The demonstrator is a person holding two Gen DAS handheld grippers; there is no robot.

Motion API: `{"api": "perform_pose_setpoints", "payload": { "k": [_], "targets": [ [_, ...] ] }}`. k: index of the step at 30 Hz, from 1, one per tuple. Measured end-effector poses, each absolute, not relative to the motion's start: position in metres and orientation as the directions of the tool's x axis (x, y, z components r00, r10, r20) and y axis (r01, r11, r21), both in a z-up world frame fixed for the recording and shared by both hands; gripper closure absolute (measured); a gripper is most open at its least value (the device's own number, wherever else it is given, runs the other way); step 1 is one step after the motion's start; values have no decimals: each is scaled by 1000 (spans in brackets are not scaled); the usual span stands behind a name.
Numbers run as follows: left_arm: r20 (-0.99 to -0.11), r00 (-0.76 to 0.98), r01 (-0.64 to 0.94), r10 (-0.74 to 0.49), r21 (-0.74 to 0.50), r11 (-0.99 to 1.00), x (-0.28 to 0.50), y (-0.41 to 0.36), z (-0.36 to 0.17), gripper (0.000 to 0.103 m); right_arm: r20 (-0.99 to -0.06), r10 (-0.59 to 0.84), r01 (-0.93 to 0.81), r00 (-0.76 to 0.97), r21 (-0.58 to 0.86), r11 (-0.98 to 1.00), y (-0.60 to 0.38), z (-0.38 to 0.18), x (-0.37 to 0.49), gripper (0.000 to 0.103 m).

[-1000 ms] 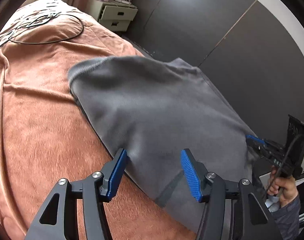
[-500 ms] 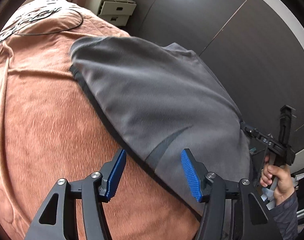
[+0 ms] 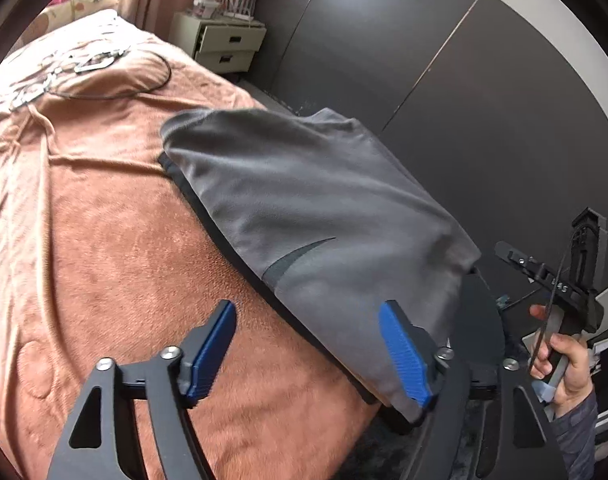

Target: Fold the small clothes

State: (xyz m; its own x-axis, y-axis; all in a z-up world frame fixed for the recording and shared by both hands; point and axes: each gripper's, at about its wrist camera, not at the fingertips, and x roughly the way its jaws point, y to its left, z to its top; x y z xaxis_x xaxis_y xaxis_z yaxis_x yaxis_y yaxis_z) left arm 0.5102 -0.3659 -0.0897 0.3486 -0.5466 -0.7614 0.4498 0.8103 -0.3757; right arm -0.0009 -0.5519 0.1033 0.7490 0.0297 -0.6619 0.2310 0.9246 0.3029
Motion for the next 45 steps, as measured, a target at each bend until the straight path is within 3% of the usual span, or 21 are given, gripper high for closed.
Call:
{"api": "perform_pose_setpoints", "payload": {
  "k": [2, 4, 18, 31, 45],
  "targets": [
    [-754, 366, 454, -545, -366, 812, 502, -361, -80, 16, -669, -23, 260, 743, 256, 931, -542, 111, -13, 8],
    [-744, 373, 453, -555, -376, 808, 493, -352, -68, 3, -656, -31, 256, 754, 250, 934, -530, 120, -25, 0],
    [-683, 489, 457, -543, -329, 826, 413, -269, 20, 0, -603, -40, 228, 796, 239, 944, -460, 180, -115, 0],
    [-630, 588, 407, -507, -311, 859, 329, -186, 64, 0, -564, 41, 114, 824, 236, 965, -426, 215, -184, 0],
    [-569, 698, 401, -434, -191, 896, 243, -136, 104, 0, -497, 16, 78, 868, 168, 983, -381, 234, -271, 0]
  ]
}}
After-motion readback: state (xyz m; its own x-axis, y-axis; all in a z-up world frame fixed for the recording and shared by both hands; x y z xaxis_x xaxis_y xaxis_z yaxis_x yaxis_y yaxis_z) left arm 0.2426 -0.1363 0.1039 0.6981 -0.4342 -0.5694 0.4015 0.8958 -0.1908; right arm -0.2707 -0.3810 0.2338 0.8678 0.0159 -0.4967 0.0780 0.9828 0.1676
